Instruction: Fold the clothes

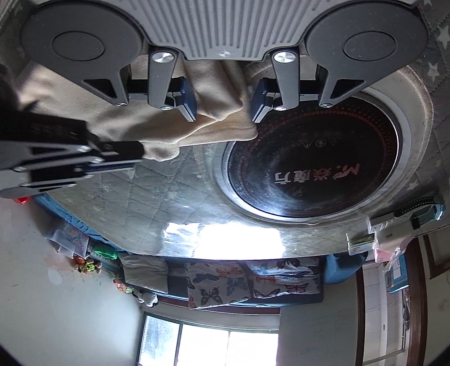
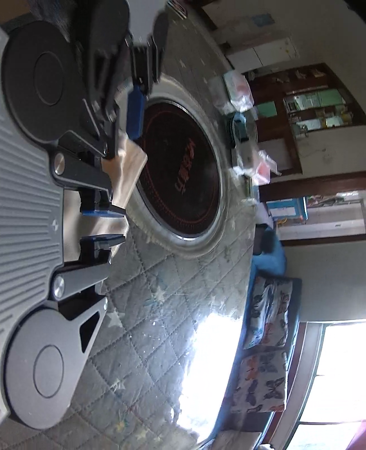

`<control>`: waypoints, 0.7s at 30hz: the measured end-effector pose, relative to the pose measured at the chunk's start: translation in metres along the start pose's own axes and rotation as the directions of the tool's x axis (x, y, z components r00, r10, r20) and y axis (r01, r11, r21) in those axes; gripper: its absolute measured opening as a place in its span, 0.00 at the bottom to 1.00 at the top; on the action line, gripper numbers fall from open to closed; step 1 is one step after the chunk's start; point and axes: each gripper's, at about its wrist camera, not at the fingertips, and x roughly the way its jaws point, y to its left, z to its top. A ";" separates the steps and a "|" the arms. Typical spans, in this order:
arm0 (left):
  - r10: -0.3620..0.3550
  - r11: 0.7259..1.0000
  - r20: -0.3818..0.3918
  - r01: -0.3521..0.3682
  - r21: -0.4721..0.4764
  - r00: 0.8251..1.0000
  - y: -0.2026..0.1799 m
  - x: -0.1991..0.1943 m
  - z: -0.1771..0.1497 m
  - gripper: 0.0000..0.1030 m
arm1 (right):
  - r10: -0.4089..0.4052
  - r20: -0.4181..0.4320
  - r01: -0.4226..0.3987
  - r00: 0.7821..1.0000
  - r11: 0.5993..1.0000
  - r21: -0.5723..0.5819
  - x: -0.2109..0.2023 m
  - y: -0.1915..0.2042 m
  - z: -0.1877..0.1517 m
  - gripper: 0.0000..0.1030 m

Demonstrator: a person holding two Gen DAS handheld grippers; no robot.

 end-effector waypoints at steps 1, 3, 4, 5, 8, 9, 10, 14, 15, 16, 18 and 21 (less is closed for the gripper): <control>0.005 1.000 0.000 -0.005 0.000 1.000 0.000 0.000 -0.001 0.48 | 0.004 -0.001 -0.004 1.000 1.000 -0.014 -0.006 0.004 -0.003 0.11; 0.009 1.000 0.001 -0.009 0.001 1.000 0.001 -0.001 -0.003 0.49 | 0.013 -0.003 -0.014 1.000 0.999 -0.044 -0.014 0.011 -0.008 0.12; 0.010 1.000 0.002 -0.010 0.001 1.000 0.001 -0.002 -0.004 0.50 | 0.027 -0.012 -0.028 1.000 0.997 -0.071 -0.020 0.017 -0.012 0.12; 0.012 1.000 0.003 -0.012 0.000 1.000 0.002 -0.003 -0.004 0.50 | 0.041 -0.020 -0.042 0.999 0.994 -0.097 -0.027 0.023 -0.016 0.12; 0.023 1.000 0.007 -0.023 -0.012 1.000 0.006 -0.008 -0.004 0.53 | 0.074 -0.037 -0.079 0.997 0.983 -0.169 -0.039 0.043 -0.029 0.12; 0.029 0.999 0.009 -0.029 -0.016 1.000 0.008 -0.010 -0.005 0.57 | 0.083 -0.038 -0.088 0.996 0.978 -0.188 -0.042 0.048 -0.033 0.12; 0.033 0.999 0.011 -0.033 -0.022 0.999 0.010 -0.012 -0.005 0.60 | 0.092 -0.039 -0.098 0.995 0.973 -0.208 -0.046 0.054 -0.037 0.12; 0.046 0.997 0.020 -0.045 -0.063 0.999 0.021 -0.019 -0.006 0.70 | 0.126 -0.049 -0.134 0.991 0.956 -0.259 -0.048 0.074 -0.049 0.12; 0.048 0.996 0.022 -0.046 -0.072 0.999 0.023 -0.021 -0.006 0.72 | 0.132 -0.055 -0.142 0.990 0.953 -0.269 -0.046 0.079 -0.053 0.12; 0.049 0.996 0.025 -0.047 -0.078 0.998 0.025 -0.023 -0.006 0.73 | 0.126 -0.071 -0.141 0.990 0.950 -0.278 -0.040 0.083 -0.057 0.12; 0.062 0.994 0.030 -0.059 -0.087 0.998 0.028 -0.028 -0.007 0.84 | 0.113 -0.061 -0.126 0.992 0.950 -0.287 -0.038 0.088 -0.059 0.12; 0.072 0.993 0.051 -0.066 -0.102 0.996 0.032 -0.035 -0.007 0.93 | 0.099 -0.044 -0.108 0.994 0.941 -0.321 -0.043 0.096 -0.054 0.14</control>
